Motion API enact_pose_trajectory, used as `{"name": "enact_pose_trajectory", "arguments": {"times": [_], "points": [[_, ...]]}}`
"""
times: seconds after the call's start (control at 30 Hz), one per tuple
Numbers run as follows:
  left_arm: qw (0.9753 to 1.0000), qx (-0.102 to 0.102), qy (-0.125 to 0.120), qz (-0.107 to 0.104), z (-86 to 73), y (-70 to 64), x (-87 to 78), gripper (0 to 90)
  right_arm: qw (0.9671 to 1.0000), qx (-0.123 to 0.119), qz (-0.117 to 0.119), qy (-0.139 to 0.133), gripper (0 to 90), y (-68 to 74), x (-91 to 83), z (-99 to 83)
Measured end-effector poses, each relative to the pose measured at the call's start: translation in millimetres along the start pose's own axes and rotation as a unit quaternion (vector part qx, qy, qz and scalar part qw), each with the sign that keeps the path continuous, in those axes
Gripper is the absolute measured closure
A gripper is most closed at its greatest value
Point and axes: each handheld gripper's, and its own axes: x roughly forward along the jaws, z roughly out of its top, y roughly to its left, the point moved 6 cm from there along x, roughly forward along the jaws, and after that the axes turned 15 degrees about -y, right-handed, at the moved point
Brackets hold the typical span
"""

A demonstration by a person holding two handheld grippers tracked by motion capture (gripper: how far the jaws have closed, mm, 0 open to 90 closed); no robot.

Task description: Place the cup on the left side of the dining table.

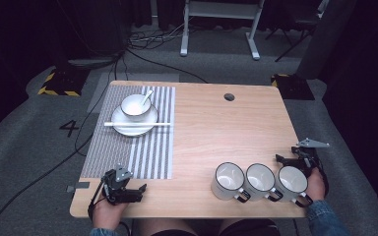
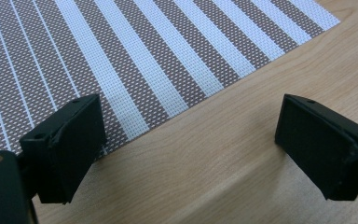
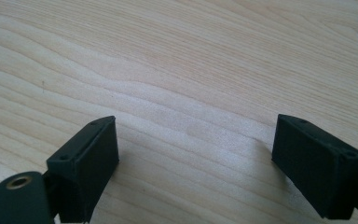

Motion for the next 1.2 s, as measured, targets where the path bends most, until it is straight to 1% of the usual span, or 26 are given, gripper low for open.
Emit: {"name": "enact_pose_trajectory", "arguments": {"times": [0.07,0.1,0.2,0.23,0.27,0.3,0.33,0.37,0.47,0.5,0.53,0.57,0.63,0.73,0.8,0.83,0.87,0.9,1.0,1.07,1.1,1.13,1.17,1.2], "points": [[1.0000,0.002,0.001,-0.001,0.1,0.1,0.0,8.0,1.0000,0.000,-0.001,0.000,14.5,-0.2,0.1,0.0],[1.0000,-0.001,-0.001,-0.002,0.1,-0.3,0.3,7.9,1.0000,-0.001,0.000,0.000,14.5,-0.1,0.0,0.0],[1.0000,-0.001,-0.002,0.001,0.6,-0.3,0.6,7.7,1.0000,0.000,0.000,0.000,14.5,-0.1,0.0,0.0],[1.0000,-0.005,-0.002,-0.005,1.4,-0.9,0.2,7.8,1.0000,-0.001,-0.001,0.000,14.5,-0.2,0.0,0.0],[1.0000,-0.005,-0.004,-0.005,2.7,-0.7,-0.6,9.3,1.0000,0.000,-0.001,0.000,14.5,-0.1,0.0,0.1],[0.9999,-0.006,-0.011,-0.009,4.4,-1.9,-1.9,10.9,1.0000,0.000,0.000,0.000,14.5,-0.1,-0.1,0.0],[0.9997,-0.007,-0.022,-0.011,7.1,-2.9,-3.1,11.4,1.0000,0.000,0.000,0.000,14.5,0.0,0.0,0.0],[0.9995,-0.003,-0.030,-0.011,9.8,-3.4,-5.3,11.5,1.0000,-0.001,0.000,0.000,14.5,-0.2,0.0,0.0],[0.9982,-0.009,-0.057,-0.017,18.2,-5.8,-11.7,11.4,1.0000,0.000,0.000,0.000,14.5,0.0,0.0,0.0],[0.9978,-0.009,-0.062,-0.022,20.5,-6.1,-13.8,11.5,1.0000,-0.001,0.000,0.000,14.5,-0.2,0.0,0.0],[0.9975,-0.010,-0.067,-0.019,22.9,-6.2,-15.8,11.5,1.0000,0.000,0.000,0.000,14.5,-0.1,0.0,0.0],[0.9971,-0.012,-0.071,-0.024,25.0,-7.5,-17.2,11.5,1.0000,0.000,-0.001,0.000,14.5,-0.1,-0.1,0.0],[0.9969,-0.007,-0.073,-0.027,29.5,-9.8,-20.2,11.5,1.0000,-0.001,0.000,0.000,14.5,-0.2,-0.1,0.0],[0.9960,0.000,-0.085,-0.029,38.1,-14.3,-25.4,11.5,1.0000,0.000,0.000,0.000,14.5,-0.2,-0.1,0.0],[0.9950,-0.001,-0.093,-0.034,43.7,-17.7,-29.0,11.5,1.0000,0.000,0.000,0.000,14.5,-0.1,-0.1,0.0],[0.9943,-0.007,-0.099,-0.039,46.7,-19.8,-31.5,11.5,1.0000,-0.001,0.000,0.000,14.5,-0.2,0.0,0.0],[0.9931,-0.014,-0.110,-0.040,49.2,-21.3,-33.1,11.5,1.0000,-0.001,0.000,0.000,14.5,-0.2,-0.1,0.0],[0.9926,-0.015,-0.113,-0.041,50.9,-21.4,-35.2,11.5,1.0000,-0.001,0.000,0.000,14.5,-0.2,-0.1,0.0],[0.9882,-0.029,-0.147,-0.032,57.6,-20.8,-42.7,10.4,1.0000,-0.001,0.000,0.000,14.5,-0.2,0.0,0.0],[0.9854,-0.032,-0.165,-0.024,61.1,-19.5,-48.4,10.2,1.0000,-0.001,-0.001,0.000,14.5,-0.2,-0.1,0.0],[0.9841,-0.030,-0.174,-0.022,62.8,-18.8,-51.3,10.2,1.0000,0.000,0.000,0.000,14.5,-0.1,-0.1,0.0],[0.9830,-0.029,-0.180,-0.022,64.4,-18.5,-54.4,10.2,1.0000,-0.001,0.000,0.000,14.5,-0.2,-0.1,0.0],[0.9808,-0.035,-0.191,-0.024,66.6,-19.3,-56.9,10.2,1.0000,-0.001,-0.001,0.000,14.5,-0.2,0.0,0.0],[0.9792,-0.032,-0.199,-0.026,68.9,-19.2,-60.3,10.2,1.0000,0.000,0.000,0.000,14.5,0.0,-0.1,0.0]]}}
